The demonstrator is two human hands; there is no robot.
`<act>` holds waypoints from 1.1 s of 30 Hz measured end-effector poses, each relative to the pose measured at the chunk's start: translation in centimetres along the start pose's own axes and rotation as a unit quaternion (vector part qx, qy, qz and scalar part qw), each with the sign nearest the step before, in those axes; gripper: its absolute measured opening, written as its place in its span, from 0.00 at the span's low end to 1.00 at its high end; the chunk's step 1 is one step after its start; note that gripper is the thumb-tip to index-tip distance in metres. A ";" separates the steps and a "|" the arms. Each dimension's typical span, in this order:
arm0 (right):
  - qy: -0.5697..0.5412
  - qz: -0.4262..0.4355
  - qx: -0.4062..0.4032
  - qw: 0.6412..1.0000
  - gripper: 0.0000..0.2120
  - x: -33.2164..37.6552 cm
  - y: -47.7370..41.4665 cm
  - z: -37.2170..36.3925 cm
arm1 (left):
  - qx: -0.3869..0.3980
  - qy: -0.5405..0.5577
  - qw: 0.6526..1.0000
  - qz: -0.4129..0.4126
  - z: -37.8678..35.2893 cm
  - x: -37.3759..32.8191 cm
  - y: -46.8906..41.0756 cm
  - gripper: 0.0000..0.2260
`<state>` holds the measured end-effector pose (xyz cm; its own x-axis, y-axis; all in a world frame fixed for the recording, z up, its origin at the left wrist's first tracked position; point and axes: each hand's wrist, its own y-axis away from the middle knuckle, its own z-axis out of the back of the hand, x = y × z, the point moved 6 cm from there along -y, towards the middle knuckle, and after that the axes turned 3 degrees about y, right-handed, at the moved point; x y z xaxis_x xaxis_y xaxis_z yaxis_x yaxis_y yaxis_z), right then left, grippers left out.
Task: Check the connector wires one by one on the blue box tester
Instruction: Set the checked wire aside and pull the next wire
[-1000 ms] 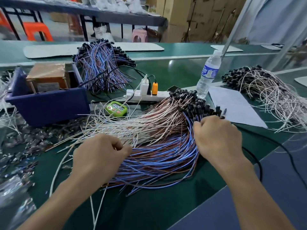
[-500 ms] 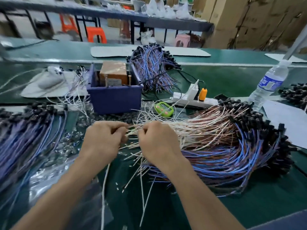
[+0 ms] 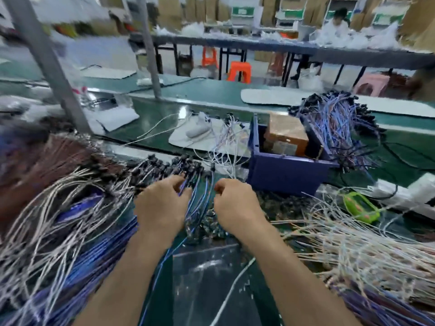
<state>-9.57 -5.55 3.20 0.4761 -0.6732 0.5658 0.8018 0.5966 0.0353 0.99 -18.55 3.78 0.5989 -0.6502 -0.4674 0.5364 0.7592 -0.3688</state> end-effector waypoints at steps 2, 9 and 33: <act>-0.003 -0.021 -0.005 1.000 0.08 0.2 -1.5 -1.0 | 0.022 -0.025 0.999 -0.007 -1.1 0.1 0.0 0.15; 0.079 -0.089 0.003 0.993 0.16 0.3 -5.4 -2.4 | 0.012 -0.038 0.999 -0.029 -2.2 0.5 -0.7 0.08; -0.541 0.005 -0.198 0.817 0.08 -0.7 1.4 6.6 | 0.090 0.373 0.922 -0.060 -1.4 -3.4 2.9 0.11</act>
<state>-11.16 -1.31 8.27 0.0555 0.2390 0.9694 0.9559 0.2677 -0.1208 -0.33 -14.13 3.17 -0.0098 -0.4772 -0.8787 0.7020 0.6226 -0.3459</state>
